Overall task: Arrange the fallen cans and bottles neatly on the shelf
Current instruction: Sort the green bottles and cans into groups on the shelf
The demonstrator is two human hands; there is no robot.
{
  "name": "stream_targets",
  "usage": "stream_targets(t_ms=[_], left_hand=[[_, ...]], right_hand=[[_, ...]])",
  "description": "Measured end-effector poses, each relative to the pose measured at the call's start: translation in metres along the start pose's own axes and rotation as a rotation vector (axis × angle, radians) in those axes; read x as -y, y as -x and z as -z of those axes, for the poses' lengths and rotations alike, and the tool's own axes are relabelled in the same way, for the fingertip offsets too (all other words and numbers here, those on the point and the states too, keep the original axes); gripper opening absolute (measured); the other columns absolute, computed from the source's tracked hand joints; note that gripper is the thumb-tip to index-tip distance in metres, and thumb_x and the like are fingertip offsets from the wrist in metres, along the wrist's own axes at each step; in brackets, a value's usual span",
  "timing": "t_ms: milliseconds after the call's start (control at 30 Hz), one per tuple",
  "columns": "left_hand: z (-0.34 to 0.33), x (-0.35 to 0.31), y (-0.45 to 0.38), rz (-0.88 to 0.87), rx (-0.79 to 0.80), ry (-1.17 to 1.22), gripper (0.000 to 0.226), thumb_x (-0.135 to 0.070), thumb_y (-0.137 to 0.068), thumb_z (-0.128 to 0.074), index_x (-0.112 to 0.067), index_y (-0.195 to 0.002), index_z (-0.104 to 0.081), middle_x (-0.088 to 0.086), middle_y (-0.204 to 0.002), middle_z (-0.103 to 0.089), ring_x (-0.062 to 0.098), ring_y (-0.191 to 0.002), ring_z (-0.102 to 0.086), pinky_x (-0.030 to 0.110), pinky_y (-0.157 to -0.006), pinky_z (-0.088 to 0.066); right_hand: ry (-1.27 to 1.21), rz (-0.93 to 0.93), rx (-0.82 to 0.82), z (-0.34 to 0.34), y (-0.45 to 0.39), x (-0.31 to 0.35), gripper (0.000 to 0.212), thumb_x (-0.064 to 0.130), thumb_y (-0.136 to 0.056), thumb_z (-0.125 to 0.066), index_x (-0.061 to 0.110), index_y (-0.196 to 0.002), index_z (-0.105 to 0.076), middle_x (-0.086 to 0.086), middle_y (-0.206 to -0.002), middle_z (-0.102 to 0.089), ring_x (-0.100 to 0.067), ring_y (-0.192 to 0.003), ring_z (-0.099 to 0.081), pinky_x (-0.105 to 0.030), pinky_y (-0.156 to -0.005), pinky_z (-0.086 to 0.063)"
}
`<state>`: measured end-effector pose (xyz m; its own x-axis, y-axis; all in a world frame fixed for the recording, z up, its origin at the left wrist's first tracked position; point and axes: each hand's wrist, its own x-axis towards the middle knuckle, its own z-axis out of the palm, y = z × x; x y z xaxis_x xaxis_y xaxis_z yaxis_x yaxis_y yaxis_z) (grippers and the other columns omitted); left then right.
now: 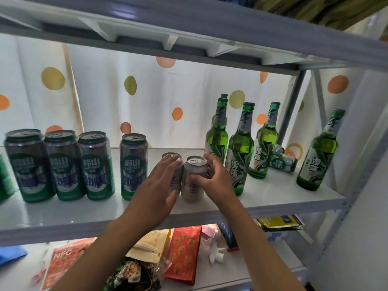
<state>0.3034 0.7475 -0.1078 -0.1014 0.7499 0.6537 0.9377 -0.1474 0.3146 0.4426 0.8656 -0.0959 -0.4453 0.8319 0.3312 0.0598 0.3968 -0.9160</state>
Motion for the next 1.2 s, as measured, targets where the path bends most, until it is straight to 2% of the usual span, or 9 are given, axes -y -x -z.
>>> stream_targets(t_ms=[100,200,267,467,700,767,967,1100,1200], left_hand=[[0.000,-0.006,-0.004,-0.020,0.010,-0.008,0.073,-0.019,-0.084,-0.071,-0.023,-0.145,-0.032,-0.007,-0.155,-0.027,0.012,-0.145,-0.023,0.038,-0.110,-0.039],[0.003,-0.020,-0.008,-0.058,-0.006,0.066,0.059,-0.029,-0.091,-0.062,-0.026,-0.144,-0.035,-0.011,-0.154,-0.029,0.006,-0.144,-0.021,0.032,-0.111,-0.033],[0.006,-0.030,-0.012,-0.079,-0.017,0.111,0.051,-0.039,-0.093,-0.052,-0.028,-0.142,-0.039,-0.016,-0.152,-0.030,0.002,-0.143,-0.021,0.028,-0.109,-0.030],[-0.005,-0.062,-0.035,-0.219,-0.011,0.084,0.045,-0.040,-0.097,-0.041,-0.026,-0.139,-0.042,-0.010,-0.152,-0.034,-0.001,-0.142,-0.019,0.028,-0.109,-0.027],[-0.048,-0.120,-0.071,-0.421,0.016,0.026,0.047,-0.023,-0.094,-0.056,-0.019,-0.139,-0.044,-0.004,-0.150,-0.039,-0.002,-0.138,-0.018,0.022,-0.110,-0.016],[-0.063,-0.133,-0.083,-0.456,0.044,0.020,0.047,-0.022,-0.094,-0.056,-0.017,-0.139,-0.044,-0.002,-0.150,-0.038,0.004,-0.142,-0.019,0.022,-0.112,-0.012],[-0.084,-0.155,-0.129,-0.555,0.042,-0.204,0.059,-0.023,-0.087,-0.064,-0.013,-0.140,-0.043,0.006,-0.146,-0.045,0.023,-0.138,-0.038,0.034,-0.112,-0.021],[-0.087,-0.171,-0.180,-0.717,0.045,-0.448,0.061,-0.015,-0.066,-0.079,-0.004,-0.123,-0.060,0.015,-0.128,-0.060,0.032,-0.123,-0.055,0.042,-0.104,-0.040],[-0.092,-0.182,-0.205,-0.789,0.073,-0.607,0.055,-0.017,-0.062,-0.081,-0.003,-0.113,-0.065,0.016,-0.120,-0.064,0.034,-0.120,-0.057,0.044,-0.096,-0.049]], right_hand=[[0.064,0.028,0.017,0.002,0.004,0.002,0.073,0.009,-0.081,-0.077,0.019,-0.144,-0.042,0.002,-0.137,-0.052,-0.006,-0.123,-0.049,0.000,-0.081,-0.042],[0.108,0.084,0.031,0.006,0.013,0.011,0.074,0.018,-0.083,-0.075,0.024,-0.147,-0.039,0.008,-0.148,-0.044,-0.003,-0.131,-0.041,-0.015,-0.102,-0.037],[0.126,0.124,0.000,0.013,0.022,0.019,0.068,0.019,-0.085,-0.073,0.026,-0.145,-0.043,0.012,-0.145,-0.047,0.000,-0.129,-0.042,-0.020,-0.106,-0.037],[0.216,0.297,-0.276,0.066,0.045,0.028,0.038,0.011,-0.089,-0.066,0.024,-0.124,-0.061,0.027,-0.110,-0.057,0.027,-0.100,-0.047,0.003,-0.081,-0.035],[0.521,0.324,-0.518,0.140,0.033,-0.003,0.040,0.007,-0.087,-0.061,0.022,-0.123,-0.060,0.006,-0.121,-0.061,0.000,-0.110,-0.051,0.000,-0.094,-0.029],[0.611,0.310,-0.523,0.159,0.026,-0.015,0.043,0.005,-0.086,-0.061,0.016,-0.127,-0.058,0.000,-0.125,-0.060,-0.010,-0.118,-0.052,-0.009,-0.101,-0.030],[0.806,0.123,-0.352,0.196,-0.027,-0.035,0.056,-0.001,-0.086,-0.054,0.009,-0.140,-0.045,-0.009,-0.138,-0.050,-0.024,-0.129,-0.045,-0.028,-0.104,-0.035],[0.932,-0.007,-0.249,0.213,-0.075,-0.043,0.058,-0.002,-0.084,-0.058,0.007,-0.138,-0.042,-0.014,-0.136,-0.047,-0.031,-0.127,-0.046,-0.039,-0.099,-0.043],[1.109,-0.108,-0.193,0.225,-0.105,-0.054,0.059,0.004,-0.087,-0.059,0.004,-0.141,-0.036,-0.017,-0.140,-0.041,-0.033,-0.133,-0.040,-0.041,-0.105,-0.039]])
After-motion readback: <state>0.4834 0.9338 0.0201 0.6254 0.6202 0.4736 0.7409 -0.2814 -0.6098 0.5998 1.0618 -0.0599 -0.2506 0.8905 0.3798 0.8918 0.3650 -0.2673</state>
